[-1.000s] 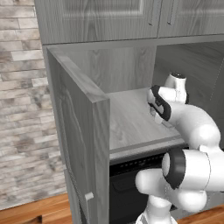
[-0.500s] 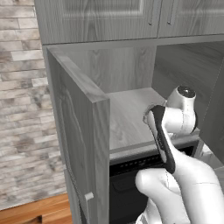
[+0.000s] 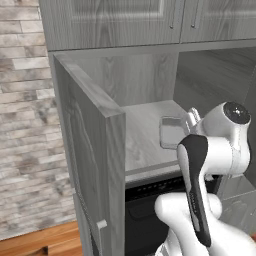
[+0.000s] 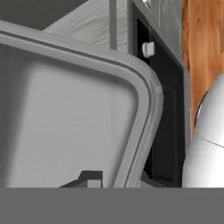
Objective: Retrieve the tupperware and aluminum foil from the cabinet and place them on the dining counter near the plate with shrimp and avocado to prepare for storing leftovers.
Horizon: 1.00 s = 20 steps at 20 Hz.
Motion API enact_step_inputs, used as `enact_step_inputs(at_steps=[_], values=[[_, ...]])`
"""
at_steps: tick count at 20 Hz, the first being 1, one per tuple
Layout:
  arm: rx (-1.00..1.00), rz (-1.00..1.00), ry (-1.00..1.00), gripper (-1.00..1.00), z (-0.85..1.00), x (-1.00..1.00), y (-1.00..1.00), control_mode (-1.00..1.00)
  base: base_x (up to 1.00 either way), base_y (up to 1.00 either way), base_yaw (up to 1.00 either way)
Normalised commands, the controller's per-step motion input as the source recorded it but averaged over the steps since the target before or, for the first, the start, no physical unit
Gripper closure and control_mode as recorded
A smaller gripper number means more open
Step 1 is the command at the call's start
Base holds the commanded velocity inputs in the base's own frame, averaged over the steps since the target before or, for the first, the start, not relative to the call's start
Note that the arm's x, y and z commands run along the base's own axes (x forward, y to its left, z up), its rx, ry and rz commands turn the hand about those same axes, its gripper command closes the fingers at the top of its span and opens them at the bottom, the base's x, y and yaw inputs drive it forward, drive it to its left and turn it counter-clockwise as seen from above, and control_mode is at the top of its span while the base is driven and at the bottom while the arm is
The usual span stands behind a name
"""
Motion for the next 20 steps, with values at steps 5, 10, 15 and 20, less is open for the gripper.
enact_step_inputs(at_steps=[5, 10, 15, 20], values=[[-0.21, 0.37, 0.00, 1.00, 0.46, -0.82, 0.21, -1.00, 0.00, 0.00, 0.00], [-0.07, 0.11, -0.03, 1.00, 0.02, -0.25, -0.04, -1.00, 0.00, 0.00, 0.00], [0.00, 0.00, -0.08, 1.00, 0.00, 0.00, -0.17, -1.00, 0.00, 0.00, 0.00], [0.00, 0.00, -0.01, 1.00, 0.00, 0.00, 0.00, -1.00, 0.00, 0.00, 0.00]])
